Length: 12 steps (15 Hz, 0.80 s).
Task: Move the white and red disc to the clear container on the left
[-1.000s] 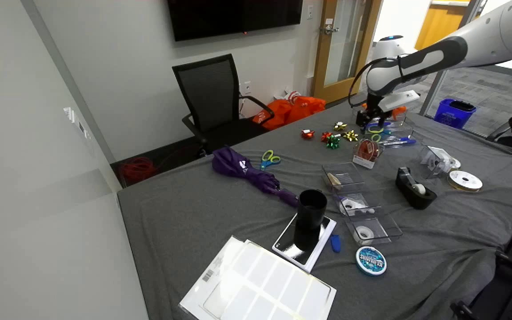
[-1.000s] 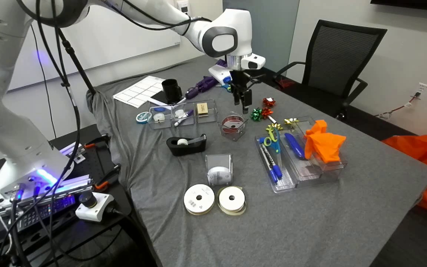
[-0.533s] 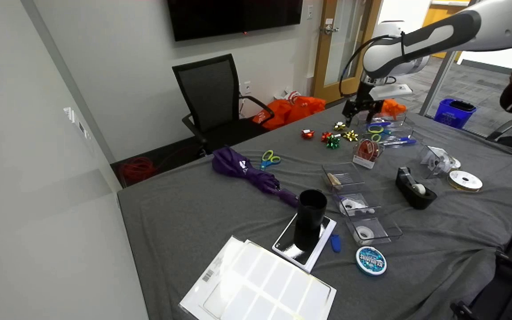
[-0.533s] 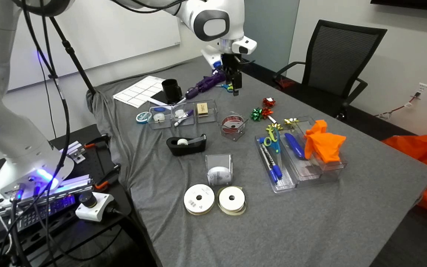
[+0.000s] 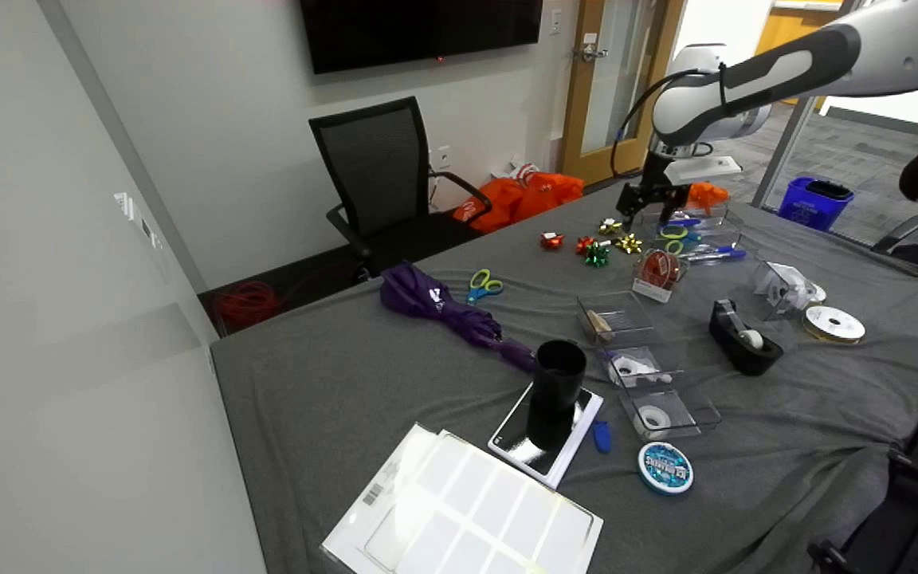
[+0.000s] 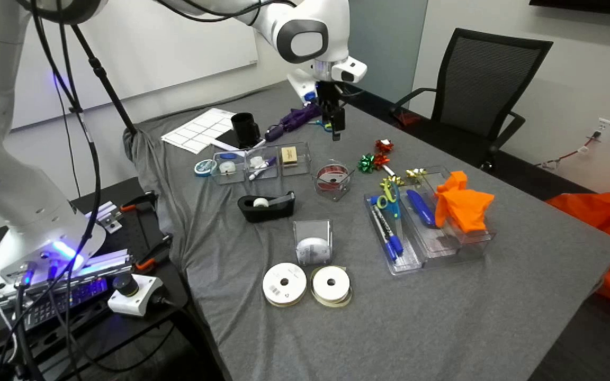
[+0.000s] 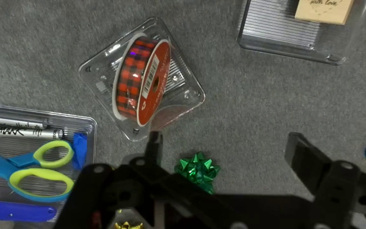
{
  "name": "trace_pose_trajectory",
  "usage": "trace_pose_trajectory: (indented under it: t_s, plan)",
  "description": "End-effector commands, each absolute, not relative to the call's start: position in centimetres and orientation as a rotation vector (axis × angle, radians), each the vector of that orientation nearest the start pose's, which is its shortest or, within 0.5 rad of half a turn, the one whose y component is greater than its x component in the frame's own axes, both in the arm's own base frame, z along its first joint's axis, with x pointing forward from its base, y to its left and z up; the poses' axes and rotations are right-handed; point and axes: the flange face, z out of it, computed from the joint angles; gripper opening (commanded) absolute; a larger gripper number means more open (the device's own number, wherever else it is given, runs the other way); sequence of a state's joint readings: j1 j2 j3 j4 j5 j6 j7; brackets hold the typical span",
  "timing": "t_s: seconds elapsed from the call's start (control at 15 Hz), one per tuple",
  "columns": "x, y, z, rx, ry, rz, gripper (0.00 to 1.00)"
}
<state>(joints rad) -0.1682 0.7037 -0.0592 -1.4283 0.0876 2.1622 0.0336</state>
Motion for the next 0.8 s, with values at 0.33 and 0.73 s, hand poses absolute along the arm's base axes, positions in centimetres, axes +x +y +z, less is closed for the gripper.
trace_pose_trajectory:
  t_s: [0.33,0.73]
  plan:
    - [69.5,-18.8,21.6,-2.976,0.619,0.02,1.0]
    - [69.4,-18.7,21.3,-2.927,0.718,-0.009,1.0]
